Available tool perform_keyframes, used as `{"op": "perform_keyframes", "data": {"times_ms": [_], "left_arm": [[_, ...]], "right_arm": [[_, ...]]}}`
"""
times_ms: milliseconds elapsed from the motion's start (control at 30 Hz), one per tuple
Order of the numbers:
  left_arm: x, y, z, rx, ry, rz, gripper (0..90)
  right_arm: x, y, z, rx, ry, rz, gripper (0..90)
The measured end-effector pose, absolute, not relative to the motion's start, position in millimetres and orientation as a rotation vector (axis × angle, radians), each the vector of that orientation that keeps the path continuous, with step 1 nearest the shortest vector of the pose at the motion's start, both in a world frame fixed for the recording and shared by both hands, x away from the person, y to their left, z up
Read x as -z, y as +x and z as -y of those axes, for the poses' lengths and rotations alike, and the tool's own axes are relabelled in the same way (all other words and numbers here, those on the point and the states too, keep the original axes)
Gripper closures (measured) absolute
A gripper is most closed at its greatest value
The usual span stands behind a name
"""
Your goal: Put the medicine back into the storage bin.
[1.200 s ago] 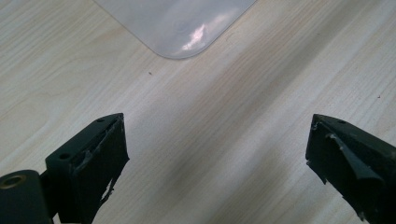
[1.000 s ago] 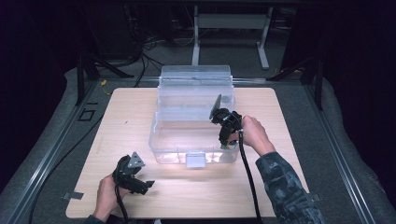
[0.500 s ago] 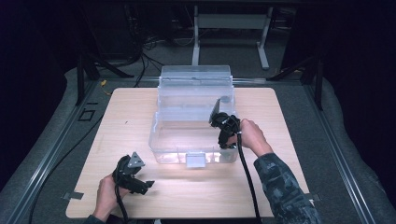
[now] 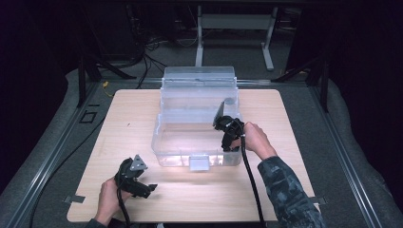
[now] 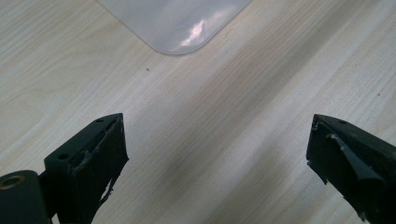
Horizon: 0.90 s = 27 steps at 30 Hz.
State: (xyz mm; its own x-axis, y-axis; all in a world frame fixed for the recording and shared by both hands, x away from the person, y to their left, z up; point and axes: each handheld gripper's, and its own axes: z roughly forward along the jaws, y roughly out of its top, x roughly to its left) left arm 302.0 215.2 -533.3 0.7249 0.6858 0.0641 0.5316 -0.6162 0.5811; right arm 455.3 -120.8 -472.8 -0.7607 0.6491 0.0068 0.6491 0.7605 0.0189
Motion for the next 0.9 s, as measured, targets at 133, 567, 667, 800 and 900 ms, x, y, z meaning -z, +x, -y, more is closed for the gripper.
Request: {"op": "perform_keyframes", "data": {"times_ms": [133,567,667,800,900], "left_arm": [[532,302,-216,-0.379,2.379,-0.926,5.1],[511,307,-227,-0.368,2.272,-0.963,4.1],[506,310,-228,-0.363,2.269,-0.954,3.1],[499,313,-229,-0.37,2.269,-0.943,2.6],[488,318,-233,-0.369,2.239,-0.909,0.0]], "right_arm": [[467,453,126,-0.11,1.089,-2.927,33.8],[428,415,160,-0.717,1.077,-2.732,17.9],[430,404,167,-0.806,1.076,-2.696,17.2],[432,397,173,-0.868,1.068,-2.677,16.0],[436,385,178,-0.955,1.056,-2.643,15.8]]}}
